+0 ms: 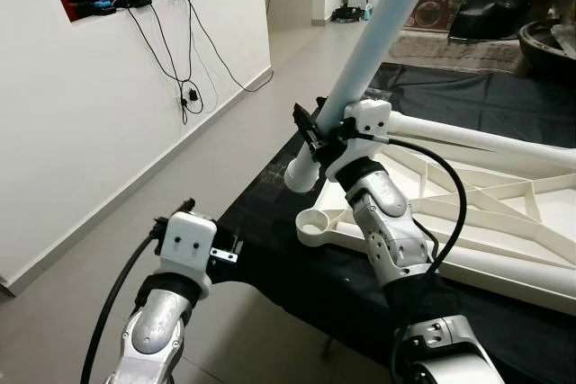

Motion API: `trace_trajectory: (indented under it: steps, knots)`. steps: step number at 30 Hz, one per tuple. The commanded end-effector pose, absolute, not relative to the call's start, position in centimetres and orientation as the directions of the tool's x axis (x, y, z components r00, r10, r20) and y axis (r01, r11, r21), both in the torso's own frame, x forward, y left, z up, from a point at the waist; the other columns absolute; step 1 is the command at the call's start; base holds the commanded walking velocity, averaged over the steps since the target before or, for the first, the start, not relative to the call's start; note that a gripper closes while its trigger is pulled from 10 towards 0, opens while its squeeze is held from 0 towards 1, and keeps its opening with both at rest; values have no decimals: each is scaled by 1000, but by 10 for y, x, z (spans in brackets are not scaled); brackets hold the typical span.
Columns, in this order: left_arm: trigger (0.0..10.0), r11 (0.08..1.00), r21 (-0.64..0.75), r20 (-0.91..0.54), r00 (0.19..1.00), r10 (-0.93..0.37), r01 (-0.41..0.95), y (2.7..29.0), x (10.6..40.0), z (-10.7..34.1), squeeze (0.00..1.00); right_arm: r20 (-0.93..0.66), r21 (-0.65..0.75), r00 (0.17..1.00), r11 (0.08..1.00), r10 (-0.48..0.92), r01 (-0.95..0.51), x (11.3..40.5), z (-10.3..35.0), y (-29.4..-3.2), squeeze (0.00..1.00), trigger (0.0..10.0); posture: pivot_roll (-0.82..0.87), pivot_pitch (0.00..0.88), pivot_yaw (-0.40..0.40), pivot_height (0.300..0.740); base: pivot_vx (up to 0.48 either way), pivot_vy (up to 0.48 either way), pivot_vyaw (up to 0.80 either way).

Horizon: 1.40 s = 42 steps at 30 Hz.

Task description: Building children table

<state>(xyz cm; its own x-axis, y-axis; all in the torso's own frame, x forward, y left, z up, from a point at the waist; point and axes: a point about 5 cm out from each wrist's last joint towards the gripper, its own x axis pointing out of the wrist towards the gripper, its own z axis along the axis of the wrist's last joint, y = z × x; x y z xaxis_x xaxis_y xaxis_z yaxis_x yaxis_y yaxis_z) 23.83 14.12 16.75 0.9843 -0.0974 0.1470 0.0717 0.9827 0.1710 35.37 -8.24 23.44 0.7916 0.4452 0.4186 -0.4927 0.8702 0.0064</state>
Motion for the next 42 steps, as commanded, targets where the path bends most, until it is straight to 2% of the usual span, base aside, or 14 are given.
trace_trajectory:
  steps: [1,7,17,19,26,28,29,31,35,36,38,39,40,42]
  knots:
    - [10000,983,182,145,987,-63,36,145,238,168,0,423,-7,779,861,463,-508,353,232,-79,0,10000,39,0,33,740,0,0,0]
    - [10000,988,155,160,987,0,-26,147,240,171,0,413,-32,774,857,480,-514,354,232,-77,0,10000,35,19,20,740,0,0,0]
    - [10000,991,130,148,989,12,-31,146,237,170,0,377,-46,781,852,498,-522,360,226,-78,0,10000,36,34,12,740,0,0,0]
    - [10000,992,124,142,990,7,-25,143,234,169,0,360,-41,785,849,504,-527,374,232,-84,0,10000,38,51,10,740,0,0,0]
    - [10000,992,127,136,991,-10,-7,138,230,168,0,354,-37,779,840,518,-541,388,245,-93,0,10000,46,78,1,740,0,0,0]
    - [10000,992,127,132,991,-21,4,136,226,168,0,346,-40,778,837,524,-546,394,253,-101,0,10000,47,95,-1,740,0,0,0]
    - [10000,992,121,125,992,-36,21,131,220,169,0,334,-39,767,821,547,-569,400,262,-111,0,10000,53,132,-1,740,0,0,0]
    - [10000,992,121,125,992,-36,21,131,220,169,0,334,-39,767,821,547,-569,400,262,-111,0,10000,53,132,-1,740,0,0,0]
    - [10000,987,113,100,987,-125,113,115,200,174,0,201,-115,576,603,793,-790,401,280,-123,0,10000,68,199,6,740,0,0,0]
    - [10000,987,113,100,987,-125,113,115,200,174,0,201,-115,576,603,793,-790,401,280,-123,0,10000,68,199,6,740,0,0,0]
    - [10000,983,117,91,984,-151,140,111,198,174,0,180,-116,525,548,832,-828,401,283,-123,0,10000,68,204,8,740,0,0,0]
    - [10000,981,116,81,983,-167,157,108,196,173,0,173,-93,471,491,865,-866,399,286,-123,0,10000,72,220,12,740,0,0,0]
    - [10000,981,116,81,983,-167,157,108,196,173,0,173,-93,471,491,865,-866,399,286,-123,0,10000,72,220,12,740,0,0,0]
    - [10000,978,111,67,980,-186,178,104,191,172,0,149,-73,369,383,917,-921,395,289,-124,0,10000,79,226,11,740,0,0,0]
